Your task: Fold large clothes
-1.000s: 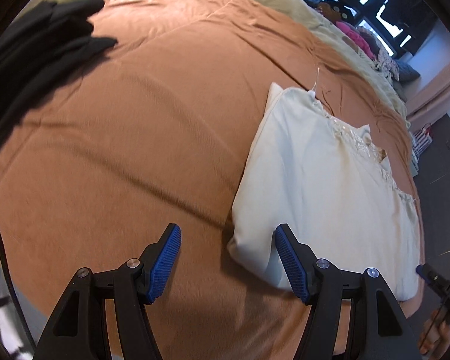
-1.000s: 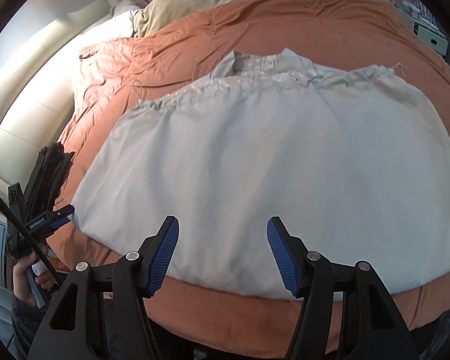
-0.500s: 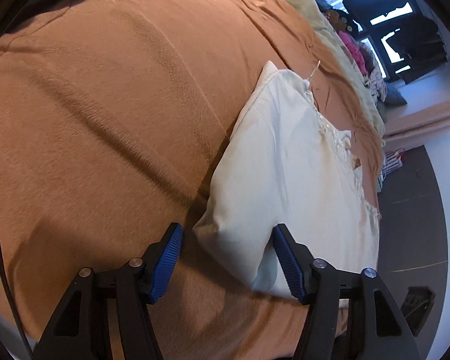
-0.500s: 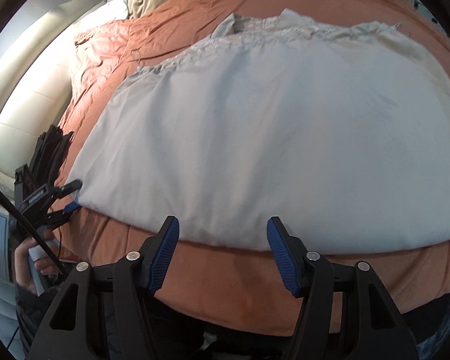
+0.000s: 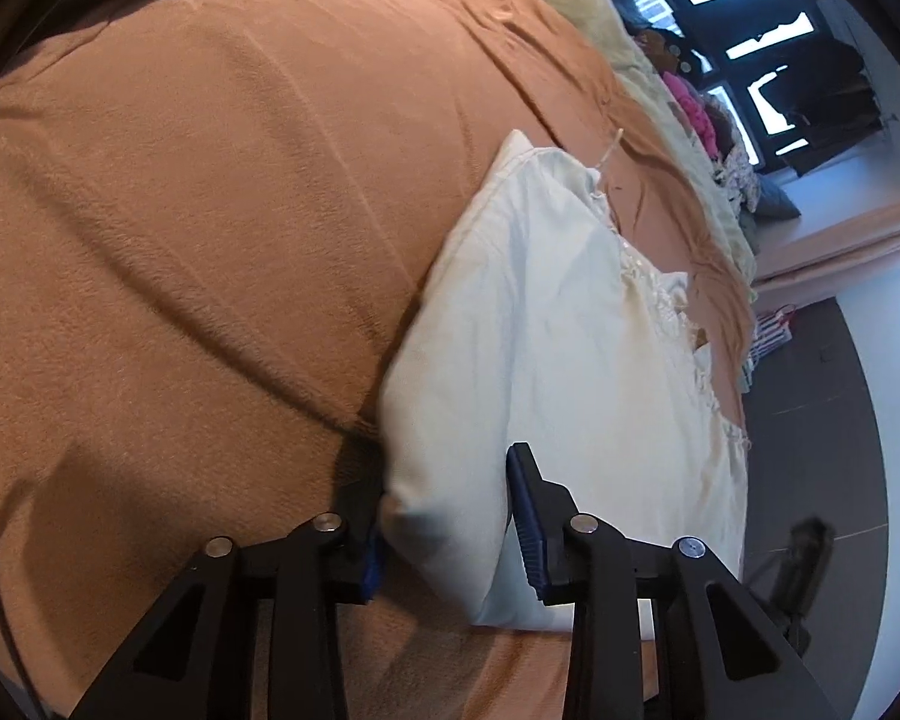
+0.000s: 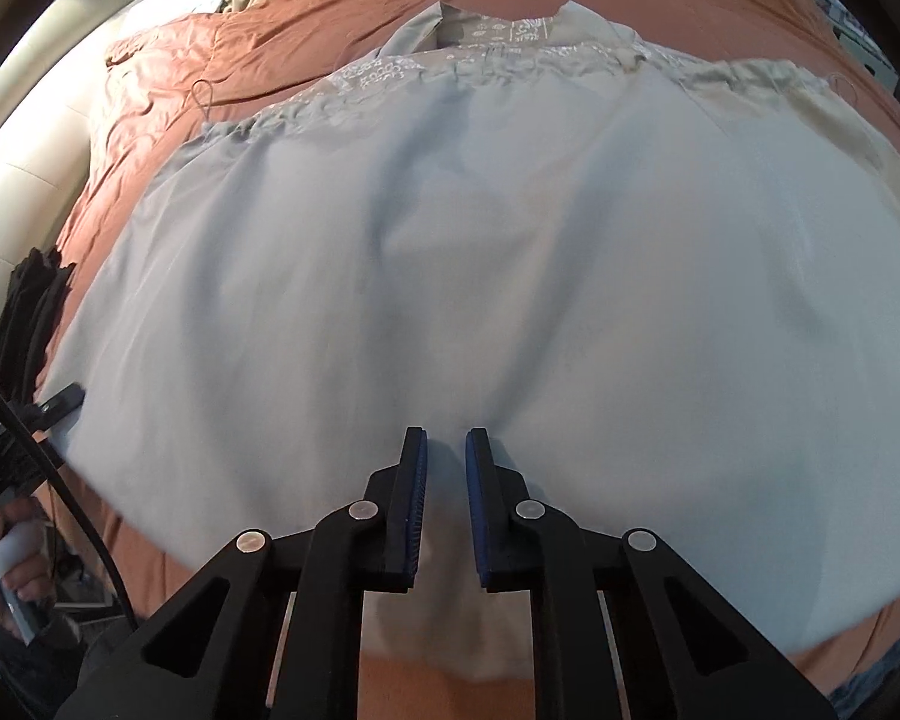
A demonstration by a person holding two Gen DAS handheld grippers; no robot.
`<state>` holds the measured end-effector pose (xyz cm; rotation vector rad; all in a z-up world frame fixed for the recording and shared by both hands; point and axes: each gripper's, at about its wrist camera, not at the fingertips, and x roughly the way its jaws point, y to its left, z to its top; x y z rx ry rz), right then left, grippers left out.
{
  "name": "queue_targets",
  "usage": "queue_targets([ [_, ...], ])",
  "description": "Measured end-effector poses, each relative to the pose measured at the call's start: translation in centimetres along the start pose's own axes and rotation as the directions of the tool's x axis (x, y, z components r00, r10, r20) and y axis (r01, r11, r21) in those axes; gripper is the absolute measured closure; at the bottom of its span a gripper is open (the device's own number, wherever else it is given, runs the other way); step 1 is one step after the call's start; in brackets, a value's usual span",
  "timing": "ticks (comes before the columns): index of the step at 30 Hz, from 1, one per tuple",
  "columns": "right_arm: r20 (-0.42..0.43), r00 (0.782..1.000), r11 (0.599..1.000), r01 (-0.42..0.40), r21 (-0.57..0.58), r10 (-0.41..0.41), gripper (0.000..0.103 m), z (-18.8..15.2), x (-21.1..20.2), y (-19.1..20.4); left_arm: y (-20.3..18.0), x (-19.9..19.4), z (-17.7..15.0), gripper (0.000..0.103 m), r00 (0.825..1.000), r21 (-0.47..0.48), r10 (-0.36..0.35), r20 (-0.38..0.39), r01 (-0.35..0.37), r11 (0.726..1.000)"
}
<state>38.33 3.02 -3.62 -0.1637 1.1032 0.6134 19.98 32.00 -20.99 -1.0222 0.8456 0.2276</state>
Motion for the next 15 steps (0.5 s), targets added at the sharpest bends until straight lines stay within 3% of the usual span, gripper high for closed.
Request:
queue_targets([
  [6,0.025,1.0,1.0,0.018,0.02,-0.019,0.097,3.6,1.9,-1.2,0.1,0.7,0.4,0.066,1.0,-0.035,-0.001,0.011,0.001,0.999],
  [11,0.047,0.999,0.999,0.016,0.048,-0.018,0.099,6.4,3.3,-1.8,-0.1,0.3,0.2,0.078,1.0,-0.051,-0.001,0.013,0.002,0.999],
  [15,0.057,0.998,0.998,0.024,0.055,-0.027,0.099,8.7,4.6,-2.1,-0.3,0.0,0.3,0.08,1.0,-0.064,-0.011,0.019,0.012,0.998],
])
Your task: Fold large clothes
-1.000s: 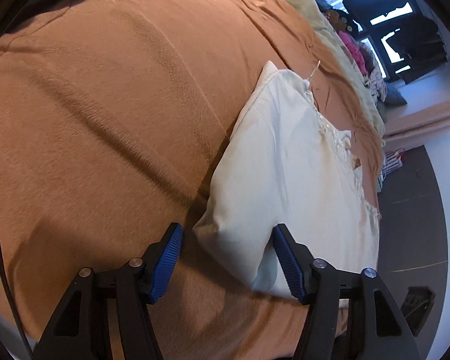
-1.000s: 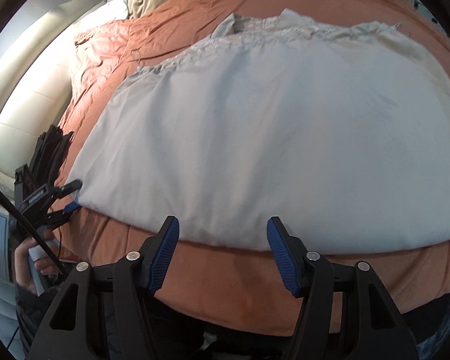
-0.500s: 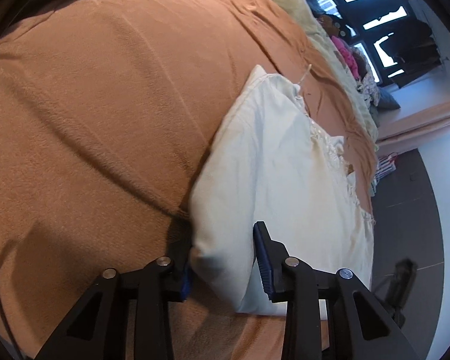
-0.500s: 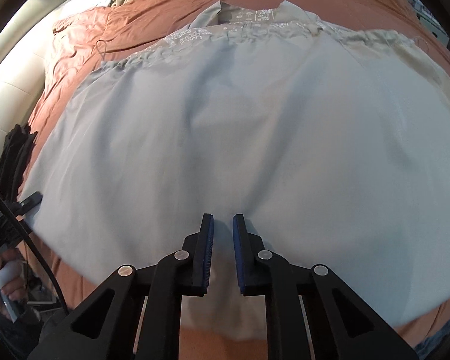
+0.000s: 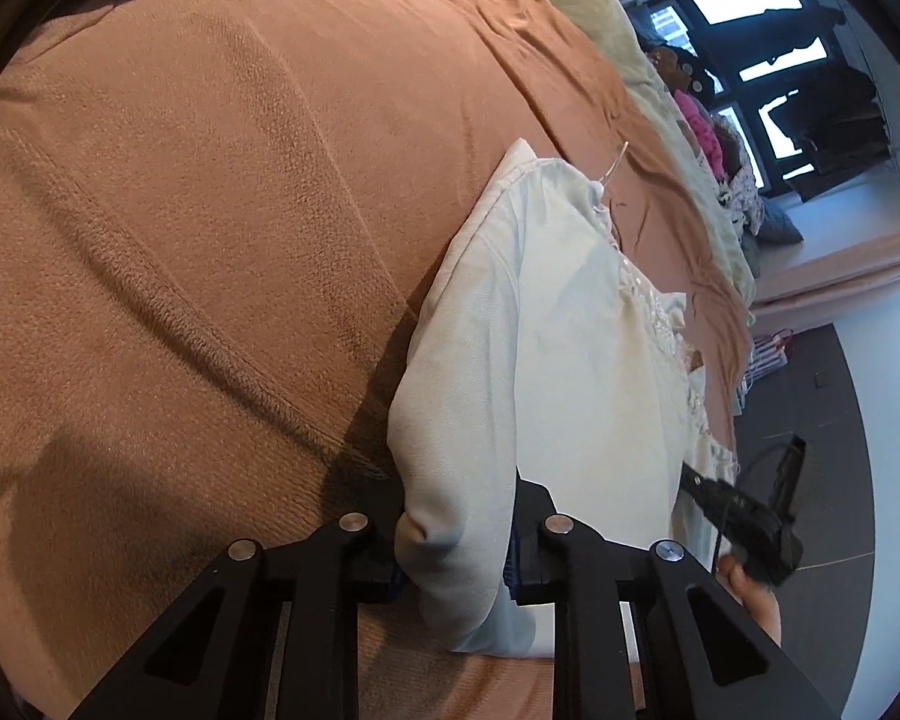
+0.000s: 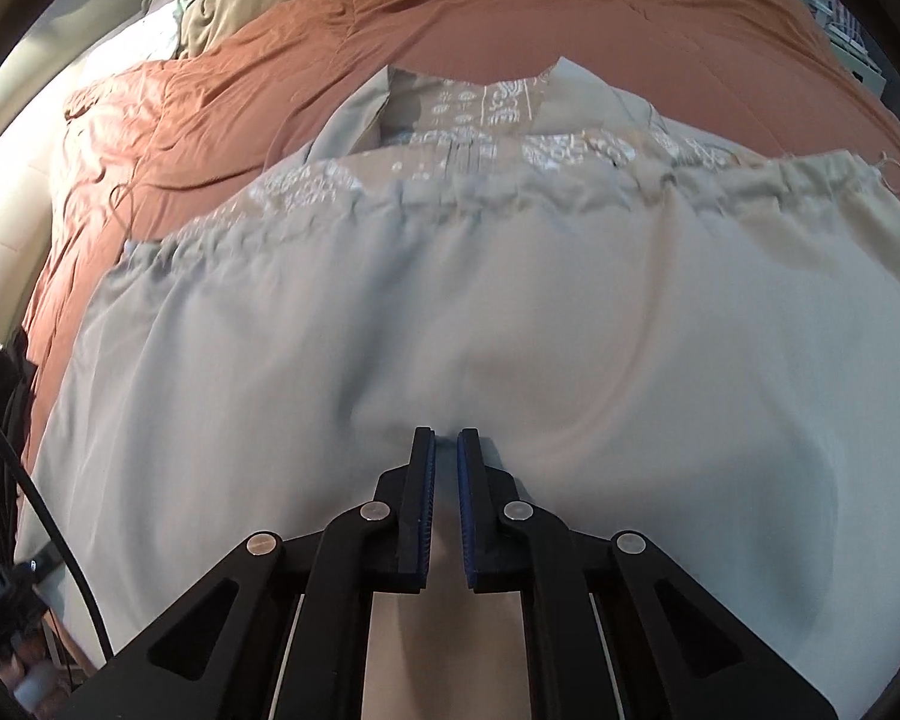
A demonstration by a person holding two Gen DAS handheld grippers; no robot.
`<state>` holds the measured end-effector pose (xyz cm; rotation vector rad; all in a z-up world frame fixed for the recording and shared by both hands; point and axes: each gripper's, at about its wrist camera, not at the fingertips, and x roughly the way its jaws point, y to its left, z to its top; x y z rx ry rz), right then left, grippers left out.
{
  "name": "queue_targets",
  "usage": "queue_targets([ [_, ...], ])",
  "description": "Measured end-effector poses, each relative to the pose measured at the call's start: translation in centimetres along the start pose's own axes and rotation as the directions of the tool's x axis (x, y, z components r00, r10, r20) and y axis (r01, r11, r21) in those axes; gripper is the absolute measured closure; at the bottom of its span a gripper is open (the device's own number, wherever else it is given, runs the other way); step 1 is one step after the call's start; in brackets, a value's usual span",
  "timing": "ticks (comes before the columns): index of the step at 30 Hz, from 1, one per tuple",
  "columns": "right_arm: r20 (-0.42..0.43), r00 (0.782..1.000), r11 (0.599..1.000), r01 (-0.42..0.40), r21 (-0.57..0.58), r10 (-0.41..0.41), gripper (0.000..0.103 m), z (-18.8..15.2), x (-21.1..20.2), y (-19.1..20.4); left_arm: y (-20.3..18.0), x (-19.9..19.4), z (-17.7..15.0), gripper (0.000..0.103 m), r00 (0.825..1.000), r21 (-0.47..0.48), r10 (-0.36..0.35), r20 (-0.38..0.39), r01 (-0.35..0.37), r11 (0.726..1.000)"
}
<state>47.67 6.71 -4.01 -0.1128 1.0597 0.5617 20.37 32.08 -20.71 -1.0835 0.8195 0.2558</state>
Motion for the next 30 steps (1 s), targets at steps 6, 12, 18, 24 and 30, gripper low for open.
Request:
queue_targets([
  [6,0.011,1.0,1.0,0.017,0.018,-0.018,0.1,3.5,2.6,-0.6,0.1,-0.2,-0.2,0.083,1.0,-0.037,-0.003,0.006,0.003,0.999],
  [12,0.051,0.999,1.0,-0.016,0.013,0.015,0.1,6.0,3.9,-1.3,-0.9,-0.6,0.0,0.085,1.0,-0.062,0.006,0.0,-0.006,0.998],
  [18,0.102,0.989,0.993,-0.11,0.028,0.107,0.1,5.2,-0.3,-2.5,-3.8,-2.8,0.3,0.088,0.998,-0.015,-0.061,0.027,0.061,0.998],
  [24,0.145,0.967,0.977,-0.212,0.019,0.207,0.098,1.0,-6.1,-3.5,-8.4,-4.2,0.6,0.089,0.99,0.056,-0.134,0.037,0.132,0.99],
  [30,0.09,0.954,0.956,-0.292,0.04,0.287,0.098,-4.9,-7.6,-4.8,-13.2,-5.2,0.8,0.09,0.983,0.141,-0.178,0.039,0.171,0.975],
])
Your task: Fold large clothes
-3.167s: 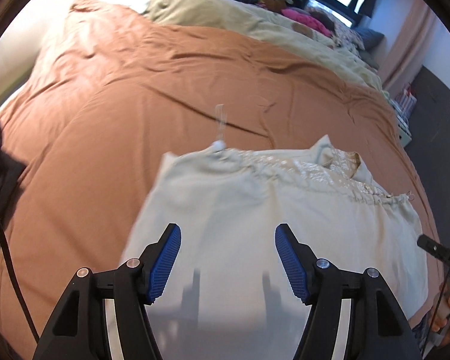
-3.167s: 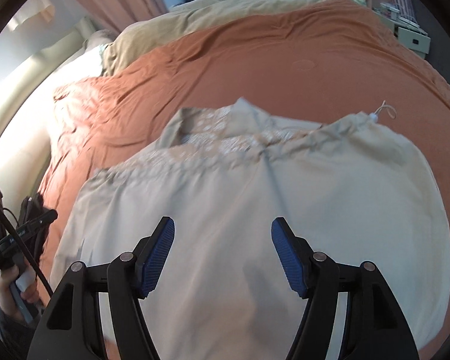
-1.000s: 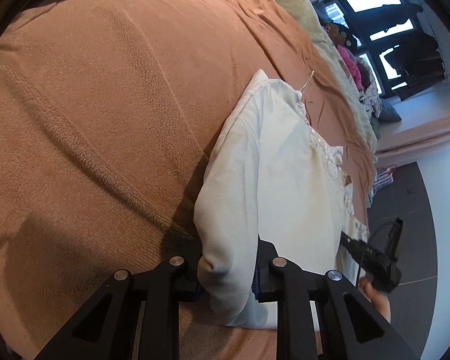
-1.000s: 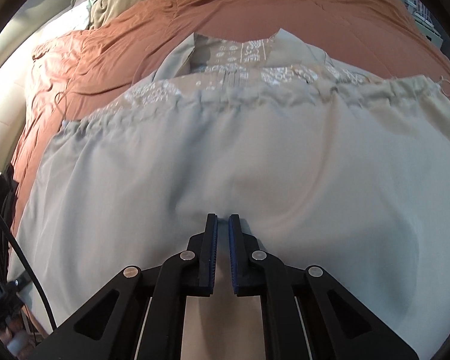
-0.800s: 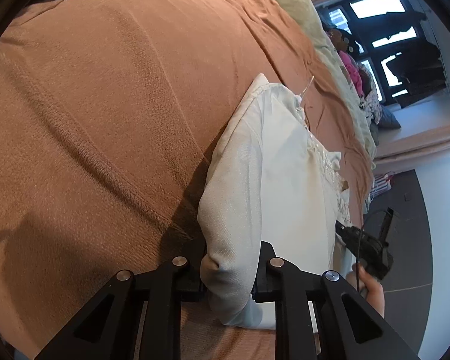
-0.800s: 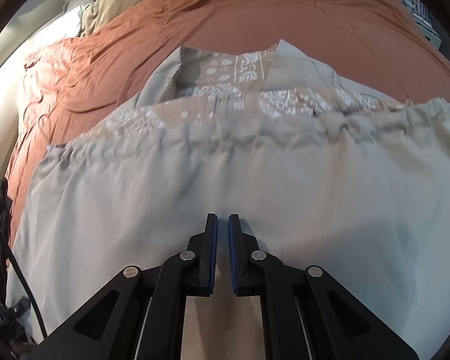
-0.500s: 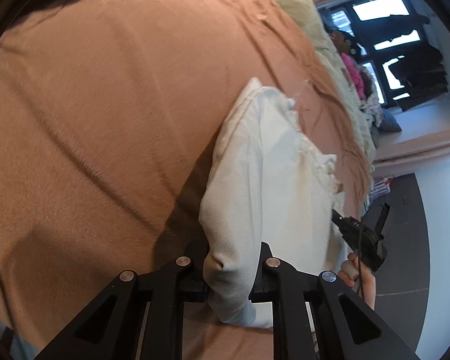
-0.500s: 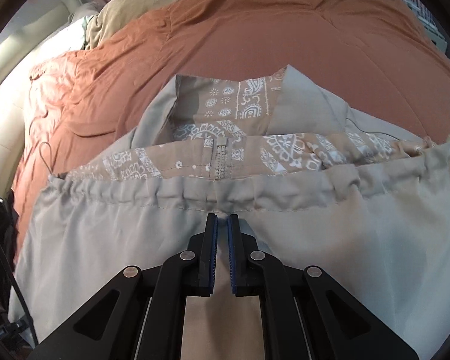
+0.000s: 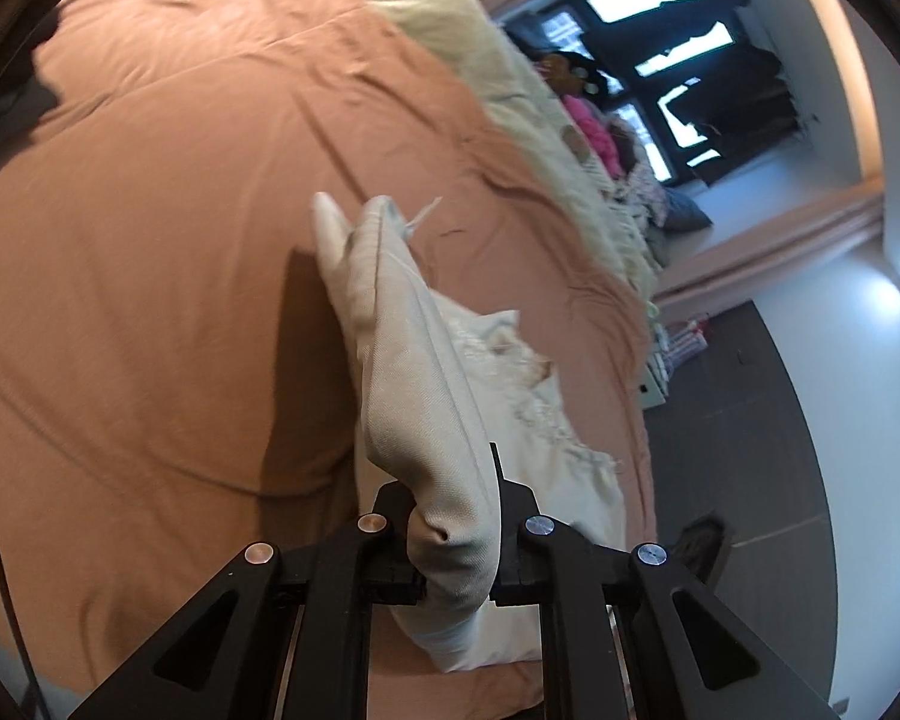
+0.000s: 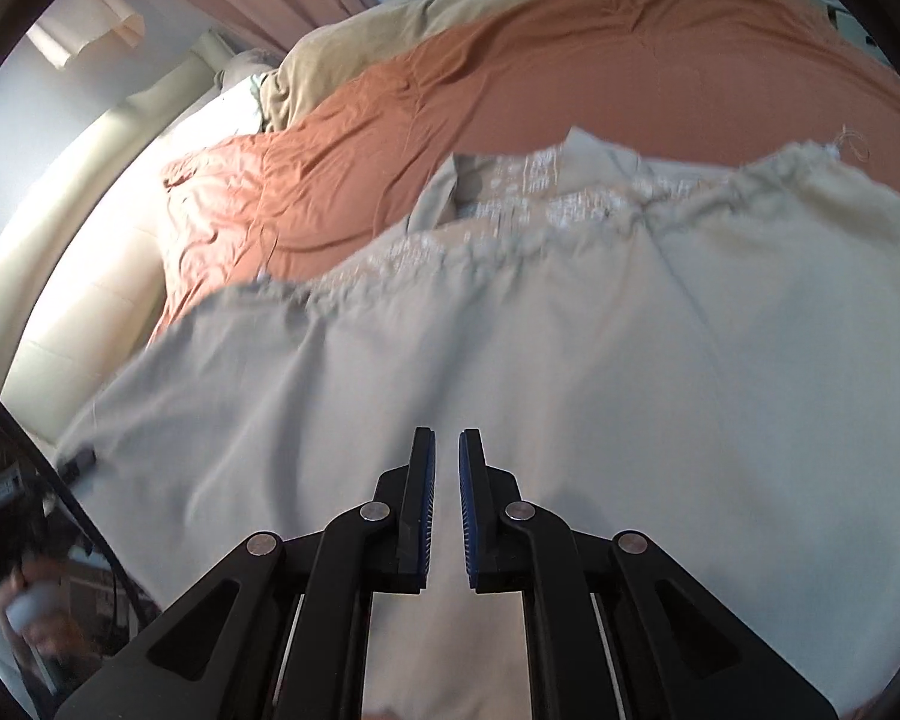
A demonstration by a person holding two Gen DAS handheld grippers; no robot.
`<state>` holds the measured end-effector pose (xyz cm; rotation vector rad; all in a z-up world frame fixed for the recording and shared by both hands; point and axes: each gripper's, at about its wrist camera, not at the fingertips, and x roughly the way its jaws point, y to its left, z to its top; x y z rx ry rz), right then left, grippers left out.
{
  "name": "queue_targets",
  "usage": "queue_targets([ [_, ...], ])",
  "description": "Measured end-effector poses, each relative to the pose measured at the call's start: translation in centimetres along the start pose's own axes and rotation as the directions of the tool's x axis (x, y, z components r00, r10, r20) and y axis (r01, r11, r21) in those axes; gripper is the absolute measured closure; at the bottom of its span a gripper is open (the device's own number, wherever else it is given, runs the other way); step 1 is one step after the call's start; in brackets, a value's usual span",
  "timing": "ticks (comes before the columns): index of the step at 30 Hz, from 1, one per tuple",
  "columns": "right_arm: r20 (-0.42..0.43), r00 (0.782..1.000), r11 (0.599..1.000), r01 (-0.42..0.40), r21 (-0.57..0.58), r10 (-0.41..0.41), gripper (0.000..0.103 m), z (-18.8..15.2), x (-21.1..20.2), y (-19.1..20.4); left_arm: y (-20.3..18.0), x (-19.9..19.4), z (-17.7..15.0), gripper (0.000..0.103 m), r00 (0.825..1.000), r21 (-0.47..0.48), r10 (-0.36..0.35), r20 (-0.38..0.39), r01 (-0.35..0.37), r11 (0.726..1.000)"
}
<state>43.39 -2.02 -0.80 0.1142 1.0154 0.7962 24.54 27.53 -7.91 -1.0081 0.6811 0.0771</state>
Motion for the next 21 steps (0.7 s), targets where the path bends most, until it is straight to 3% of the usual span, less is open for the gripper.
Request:
queue_targets([
  [6,-0.049,0.999,1.0,-0.019,-0.009,0.019,0.098,-4.0,-0.9,0.5,-4.3,0.1,0.6,0.09,0.999,0.068,-0.042,0.001,0.042,0.997],
  [12,-0.14,0.99,1.0,0.013,-0.005,-0.014,0.098,-7.2,0.6,0.9,-8.4,0.4,0.6,0.09,0.997,0.133,-0.073,-0.004,0.073,0.988],
  [17,-0.142,0.987,0.997,0.07,-0.014,-0.072,0.098,-7.5,1.7,0.2,-12.1,1.9,-0.3,0.091,0.997,0.192,-0.074,-0.024,0.077,0.978],
  [21,-0.154,0.988,0.999,0.036,0.036,-0.03,0.098,-7.6,2.0,-0.8,-15.4,3.0,-1.1,0.091,0.994,0.243,-0.097,-0.051,0.107,0.964],
])
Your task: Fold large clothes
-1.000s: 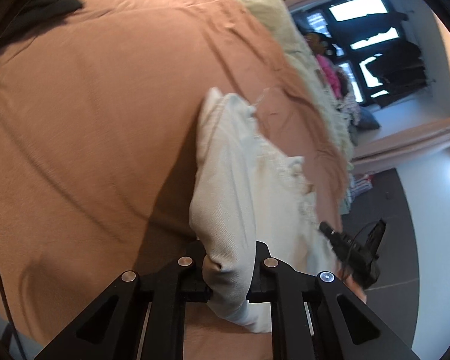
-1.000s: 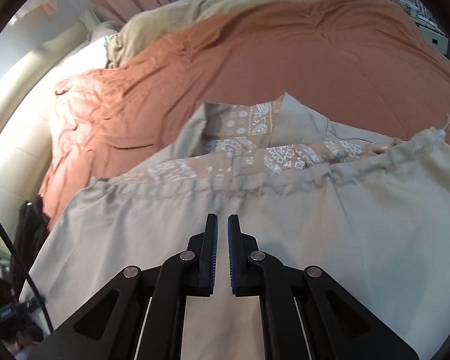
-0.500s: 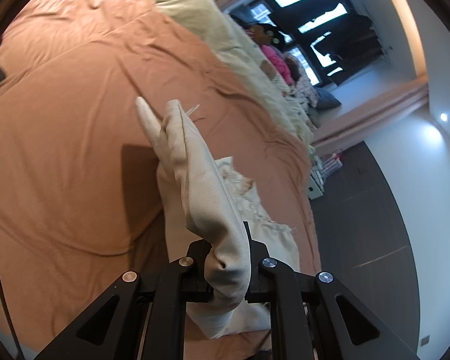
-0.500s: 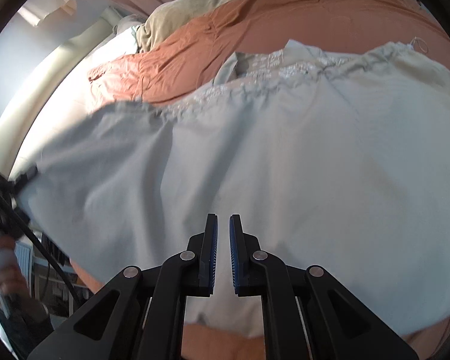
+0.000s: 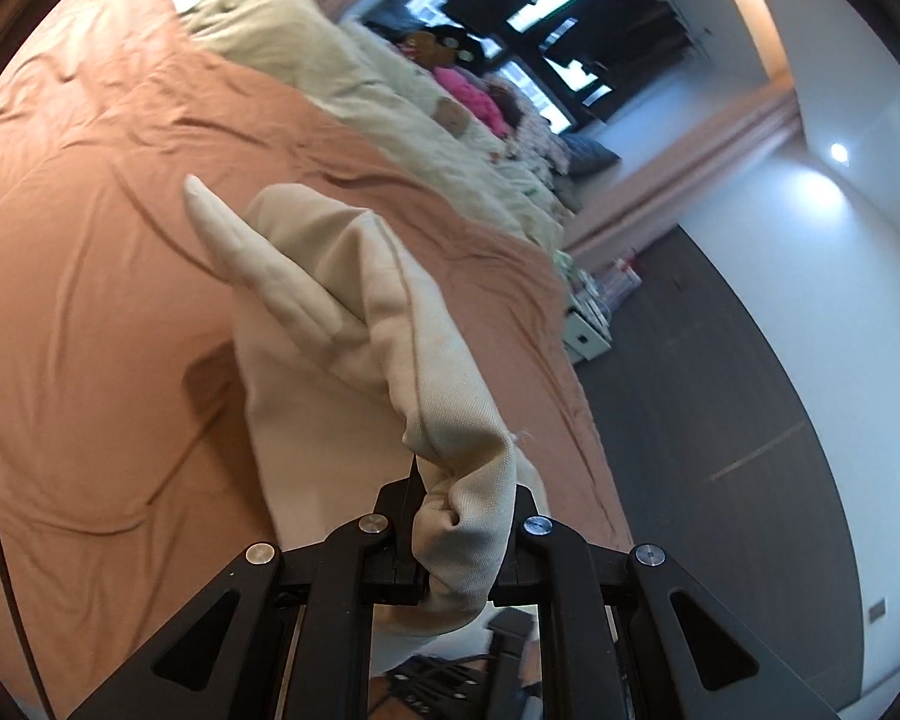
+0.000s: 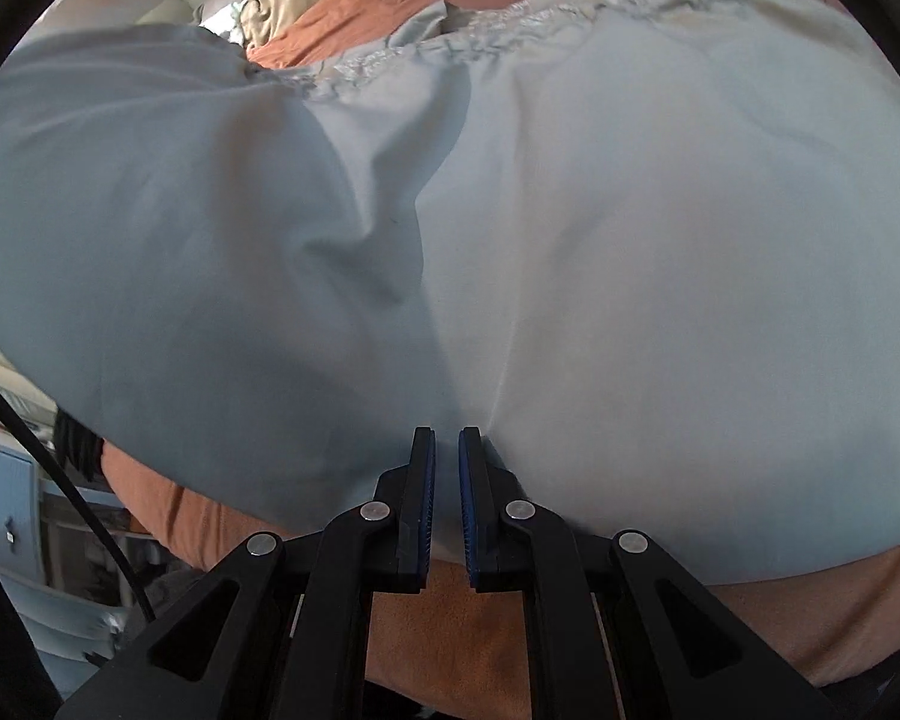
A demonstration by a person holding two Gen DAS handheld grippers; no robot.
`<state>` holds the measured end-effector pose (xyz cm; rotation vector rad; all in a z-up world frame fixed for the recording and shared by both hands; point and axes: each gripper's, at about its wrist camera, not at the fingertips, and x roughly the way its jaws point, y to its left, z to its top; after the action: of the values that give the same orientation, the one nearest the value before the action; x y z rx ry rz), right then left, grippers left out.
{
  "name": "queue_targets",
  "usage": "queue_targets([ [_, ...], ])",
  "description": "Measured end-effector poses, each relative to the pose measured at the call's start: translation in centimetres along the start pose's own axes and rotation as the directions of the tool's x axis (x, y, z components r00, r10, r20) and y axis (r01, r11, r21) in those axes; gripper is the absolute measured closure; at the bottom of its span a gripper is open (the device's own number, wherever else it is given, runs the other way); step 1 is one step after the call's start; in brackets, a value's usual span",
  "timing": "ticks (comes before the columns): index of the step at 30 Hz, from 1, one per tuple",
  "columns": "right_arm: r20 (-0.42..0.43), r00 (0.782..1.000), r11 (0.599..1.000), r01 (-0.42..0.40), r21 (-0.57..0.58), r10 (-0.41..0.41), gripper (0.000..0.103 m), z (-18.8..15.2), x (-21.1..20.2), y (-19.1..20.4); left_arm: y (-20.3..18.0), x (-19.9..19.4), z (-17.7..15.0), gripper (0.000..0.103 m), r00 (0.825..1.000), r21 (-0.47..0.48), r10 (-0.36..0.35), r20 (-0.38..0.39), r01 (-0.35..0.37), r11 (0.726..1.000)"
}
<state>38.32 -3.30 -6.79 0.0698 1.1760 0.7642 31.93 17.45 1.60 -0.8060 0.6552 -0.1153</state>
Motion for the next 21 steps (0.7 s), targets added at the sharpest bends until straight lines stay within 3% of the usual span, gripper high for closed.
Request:
queue_targets([
  [4,0.0,0.999,0.999,-0.035,0.028,0.035,0.098,-0.2,-0.1,-0.3,-3.7,1.7,0.1,0.091,1.0,0.056,-0.02,-0.022,0.022,0.998],
  [7,0.02,0.994,0.992,-0.112,0.056,0.111,0.098,-0.4,-1.8,-0.9,-6.1,3.2,0.0,0.091,0.999,0.088,-0.027,-0.042,0.031,0.996],
  [13,0.184,0.967,0.98,-0.189,0.064,0.175,0.098,-0.9,-10.0,-4.4,-10.8,8.4,-1.5,0.091,0.992,0.151,-0.04,-0.12,0.058,0.987],
  [21,0.344,0.934,0.962,-0.175,0.209,0.095,0.098,-4.1,-17.2,-13.7,-15.6,18.1,-6.5,0.09,0.96,0.201,-0.036,-0.279,0.095,0.975],
])
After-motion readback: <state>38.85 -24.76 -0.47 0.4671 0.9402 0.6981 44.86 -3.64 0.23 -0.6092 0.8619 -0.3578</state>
